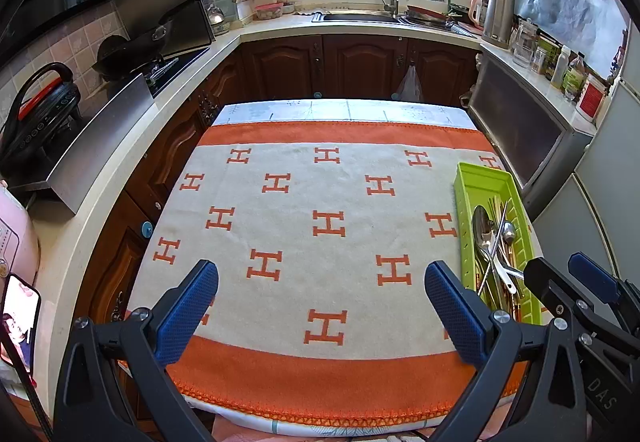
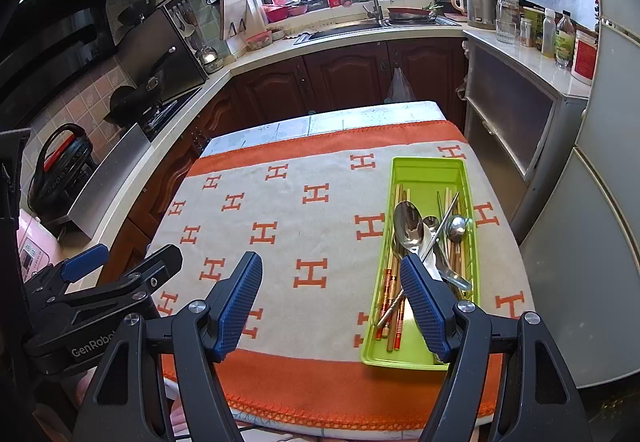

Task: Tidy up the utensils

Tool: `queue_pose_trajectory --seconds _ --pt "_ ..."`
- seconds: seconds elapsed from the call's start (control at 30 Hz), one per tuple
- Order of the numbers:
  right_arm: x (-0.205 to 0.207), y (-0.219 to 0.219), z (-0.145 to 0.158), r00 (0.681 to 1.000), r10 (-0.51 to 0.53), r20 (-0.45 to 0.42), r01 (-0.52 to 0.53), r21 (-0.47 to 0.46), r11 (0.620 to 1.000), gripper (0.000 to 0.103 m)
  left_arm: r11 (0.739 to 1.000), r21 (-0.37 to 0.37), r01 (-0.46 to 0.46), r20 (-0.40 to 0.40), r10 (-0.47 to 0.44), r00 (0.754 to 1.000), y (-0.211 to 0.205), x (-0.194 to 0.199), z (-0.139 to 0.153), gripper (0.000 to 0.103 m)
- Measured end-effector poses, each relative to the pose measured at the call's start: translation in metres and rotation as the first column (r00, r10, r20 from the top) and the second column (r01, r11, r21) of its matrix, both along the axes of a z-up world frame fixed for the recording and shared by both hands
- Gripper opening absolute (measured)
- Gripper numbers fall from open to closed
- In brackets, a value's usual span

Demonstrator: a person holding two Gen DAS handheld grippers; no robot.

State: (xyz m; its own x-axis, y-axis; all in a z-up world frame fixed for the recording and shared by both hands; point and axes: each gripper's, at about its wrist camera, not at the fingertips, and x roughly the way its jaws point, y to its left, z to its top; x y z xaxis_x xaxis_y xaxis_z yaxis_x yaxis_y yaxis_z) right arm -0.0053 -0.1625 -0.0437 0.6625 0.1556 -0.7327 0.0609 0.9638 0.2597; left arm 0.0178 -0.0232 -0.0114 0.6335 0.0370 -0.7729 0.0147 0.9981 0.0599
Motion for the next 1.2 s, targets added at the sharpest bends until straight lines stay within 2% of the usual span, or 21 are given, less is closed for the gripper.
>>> queue_pose_trajectory --seconds 1.2 --pt "-0.0024 0.0011 -0.0039 1.000 0.000 -0.005 0.000 -0.002 1.000 0.073 1.000 -0.006 0.005 -0.008 -0.005 1.000 -0.0023 -0.0054 -0.0072 0.102"
